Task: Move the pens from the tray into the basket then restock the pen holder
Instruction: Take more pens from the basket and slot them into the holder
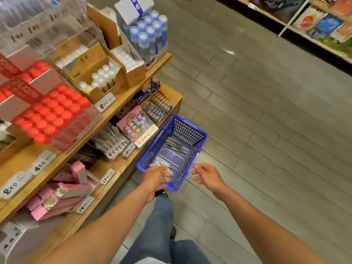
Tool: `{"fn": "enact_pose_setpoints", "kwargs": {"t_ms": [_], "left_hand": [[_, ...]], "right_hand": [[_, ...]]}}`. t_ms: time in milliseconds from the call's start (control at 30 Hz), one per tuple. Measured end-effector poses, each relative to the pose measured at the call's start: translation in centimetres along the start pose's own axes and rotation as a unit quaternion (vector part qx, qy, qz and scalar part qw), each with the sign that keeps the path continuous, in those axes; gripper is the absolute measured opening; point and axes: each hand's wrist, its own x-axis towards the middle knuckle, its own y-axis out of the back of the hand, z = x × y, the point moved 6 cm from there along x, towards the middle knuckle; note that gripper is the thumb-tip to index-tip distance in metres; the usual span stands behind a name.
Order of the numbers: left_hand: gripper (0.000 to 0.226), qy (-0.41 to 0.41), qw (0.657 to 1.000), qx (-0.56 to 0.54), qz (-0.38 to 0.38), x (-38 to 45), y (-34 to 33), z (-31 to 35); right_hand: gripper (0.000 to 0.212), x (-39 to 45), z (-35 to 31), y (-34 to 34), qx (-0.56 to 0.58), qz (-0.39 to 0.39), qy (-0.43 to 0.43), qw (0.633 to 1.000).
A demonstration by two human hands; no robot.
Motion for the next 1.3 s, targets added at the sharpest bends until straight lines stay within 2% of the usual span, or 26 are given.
{"fn": "enact_pose_setpoints", "kwargs": {"t_ms": [200,400,633,800,900,1067,1300], "left_hand": [[0.015,0.025,0.999,-0.038,0.006,10.2,-2.2,-0.2],[0.016,0.050,0.995,-0.089,0.021,20.0,-2.9,-3.0],[0.022,0.033,0.989,-0.143,0.034,33.3,-2.7,-8.4],[0.022,0.015,0.985,-0.170,0.038,42.2,-2.8,-12.4],[0.022,-0.003,0.981,-0.186,0.046,46.4,-2.7,-13.7],[0.021,-0.024,0.975,-0.213,0.057,51.4,-2.8,-14.8],[0.023,-0.008,0.969,-0.234,0.078,56.0,-3.9,-16.1]], "right_hand": [[0.010,7.6,2.3,-0.2,-0.025,0.008,-0.021,0.999],[0.011,17.3,6.3,-1.2,-0.105,0.003,-0.031,0.994],[0.012,31.8,11.9,-5.6,-0.185,-0.016,0.026,0.982],[0.024,42.1,16.4,-9.8,-0.256,-0.037,0.064,0.964],[0.010,47.3,18.8,-11.6,-0.295,-0.041,0.073,0.952],[0.010,53.4,21.8,-13.1,-0.338,-0.038,0.065,0.938],[0.022,59.9,23.1,-14.7,-0.486,-0.046,0.079,0.869]]}}
